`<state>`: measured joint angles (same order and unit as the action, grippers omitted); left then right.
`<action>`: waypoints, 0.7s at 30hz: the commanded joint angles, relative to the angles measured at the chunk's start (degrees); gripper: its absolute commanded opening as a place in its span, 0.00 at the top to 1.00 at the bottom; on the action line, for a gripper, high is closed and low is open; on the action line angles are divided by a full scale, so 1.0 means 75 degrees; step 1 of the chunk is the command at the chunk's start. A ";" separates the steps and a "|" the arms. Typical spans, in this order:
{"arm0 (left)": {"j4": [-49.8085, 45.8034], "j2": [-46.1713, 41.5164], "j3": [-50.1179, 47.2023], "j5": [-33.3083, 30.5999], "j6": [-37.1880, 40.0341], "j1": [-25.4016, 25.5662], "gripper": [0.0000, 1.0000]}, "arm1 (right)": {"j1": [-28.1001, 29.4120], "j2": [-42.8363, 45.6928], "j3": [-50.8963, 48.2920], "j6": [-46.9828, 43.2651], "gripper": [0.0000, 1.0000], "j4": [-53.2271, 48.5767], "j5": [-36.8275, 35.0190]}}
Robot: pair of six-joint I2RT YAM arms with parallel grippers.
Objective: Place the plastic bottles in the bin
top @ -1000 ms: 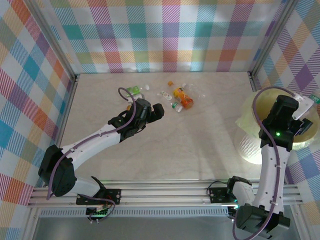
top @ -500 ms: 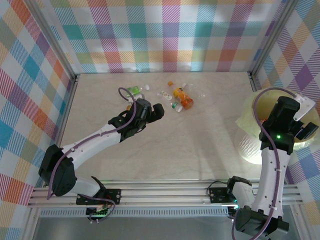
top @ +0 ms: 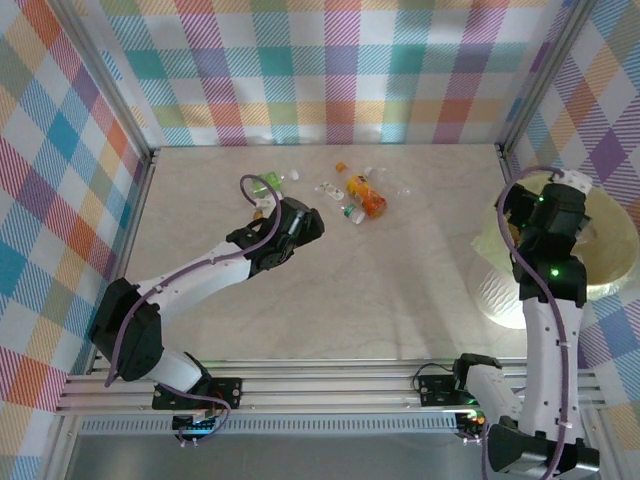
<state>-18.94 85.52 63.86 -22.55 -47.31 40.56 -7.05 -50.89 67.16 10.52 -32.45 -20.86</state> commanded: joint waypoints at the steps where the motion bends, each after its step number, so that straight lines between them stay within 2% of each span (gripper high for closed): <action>1: -0.0522 0.0145 0.0314 -0.0533 -0.0362 -0.0156 0.00 | 0.0633 -0.0196 0.0340 0.0262 0.00 0.0224 0.1202; 5: -0.0693 0.0216 0.0427 -0.0668 -0.0495 -0.0273 0.00 | 0.1260 -0.0528 0.0460 0.0314 0.00 0.0429 0.2279; 11: -0.0872 0.0408 0.0628 -0.0553 -0.0562 -0.0606 0.00 | 0.1756 -0.0696 0.0166 0.0521 0.00 0.1342 0.3898; 16: -0.1030 0.0768 0.0876 -0.0298 -0.0645 -0.0911 0.00 | 0.2251 -0.0888 0.0163 0.0127 0.00 0.1402 0.4173; 21: -0.1306 0.1529 0.1303 0.0484 -0.1512 -0.1585 0.00 | 0.2665 -0.1149 0.0134 0.0044 0.00 0.1453 0.4361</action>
<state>-25.82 94.13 71.44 -22.26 -54.17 31.38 11.68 -58.65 68.69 12.21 -23.94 9.13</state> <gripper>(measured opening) 0.999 0.996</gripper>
